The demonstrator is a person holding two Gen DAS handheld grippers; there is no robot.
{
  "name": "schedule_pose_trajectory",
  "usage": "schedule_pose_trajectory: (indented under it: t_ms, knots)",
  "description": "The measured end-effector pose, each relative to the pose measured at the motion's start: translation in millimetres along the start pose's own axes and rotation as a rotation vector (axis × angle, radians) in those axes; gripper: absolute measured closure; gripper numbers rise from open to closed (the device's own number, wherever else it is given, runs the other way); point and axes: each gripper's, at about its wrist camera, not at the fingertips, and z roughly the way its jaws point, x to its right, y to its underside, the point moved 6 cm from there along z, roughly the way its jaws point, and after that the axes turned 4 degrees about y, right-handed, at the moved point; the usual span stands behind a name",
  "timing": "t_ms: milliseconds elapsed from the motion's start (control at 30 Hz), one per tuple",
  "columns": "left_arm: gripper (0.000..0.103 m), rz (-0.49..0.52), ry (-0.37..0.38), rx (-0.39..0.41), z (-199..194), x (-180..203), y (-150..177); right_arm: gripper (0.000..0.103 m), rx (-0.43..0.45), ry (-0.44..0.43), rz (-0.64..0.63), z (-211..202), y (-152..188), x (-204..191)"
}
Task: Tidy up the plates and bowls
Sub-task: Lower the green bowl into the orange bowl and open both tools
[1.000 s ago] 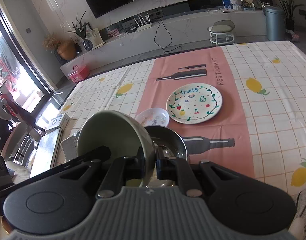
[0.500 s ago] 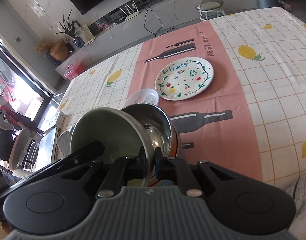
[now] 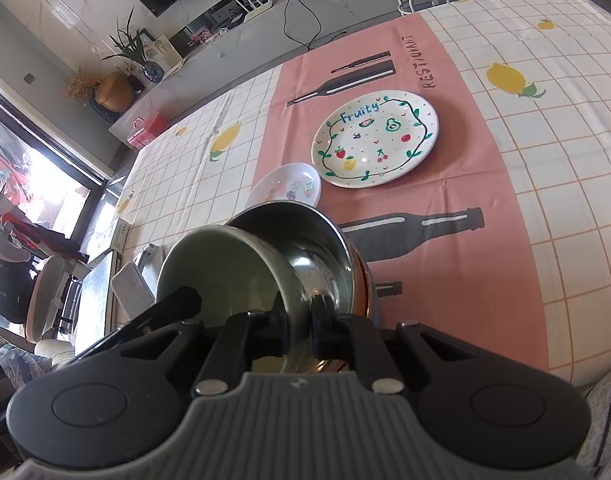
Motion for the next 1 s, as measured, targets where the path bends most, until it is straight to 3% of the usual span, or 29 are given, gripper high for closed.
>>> schedule_pose_trajectory:
  t_ms: [33,167,500,733,833,900,1000]
  knots:
    - [0.061,0.001,0.002,0.01,-1.9,0.2,-1.2,0.092,0.002,0.006,0.0,1.3,-0.3,-0.6]
    - [0.056,-0.002,-0.011,0.022,-4.3,-0.8,-2.5,0.092,0.02,0.063,-0.053,6.8,0.5,-6.5]
    - [0.053,-0.018,-0.05,0.05,-8.4,-6.5,-6.8,0.092,0.016,0.116,-0.138,13.5,-3.4,-13.4]
    - [0.053,-0.031,-0.094,0.036,-7.4,-14.3,-6.4,0.091,0.052,0.211,-0.319,12.1,-5.5,-26.8]
    - [0.053,-0.047,-0.099,0.037,-8.4,-17.5,-6.4,0.078,0.074,0.237,-0.362,6.7,-6.1,-28.9]
    - [0.053,-0.056,-0.097,0.038,-9.5,-18.9,-6.6,0.069,0.079,0.204,-0.338,-0.4,-7.2,-28.7]
    - [0.052,-0.065,-0.097,0.031,-9.3,-20.6,-5.9,0.068,0.094,0.178,-0.335,-11.2,-8.7,-31.8]
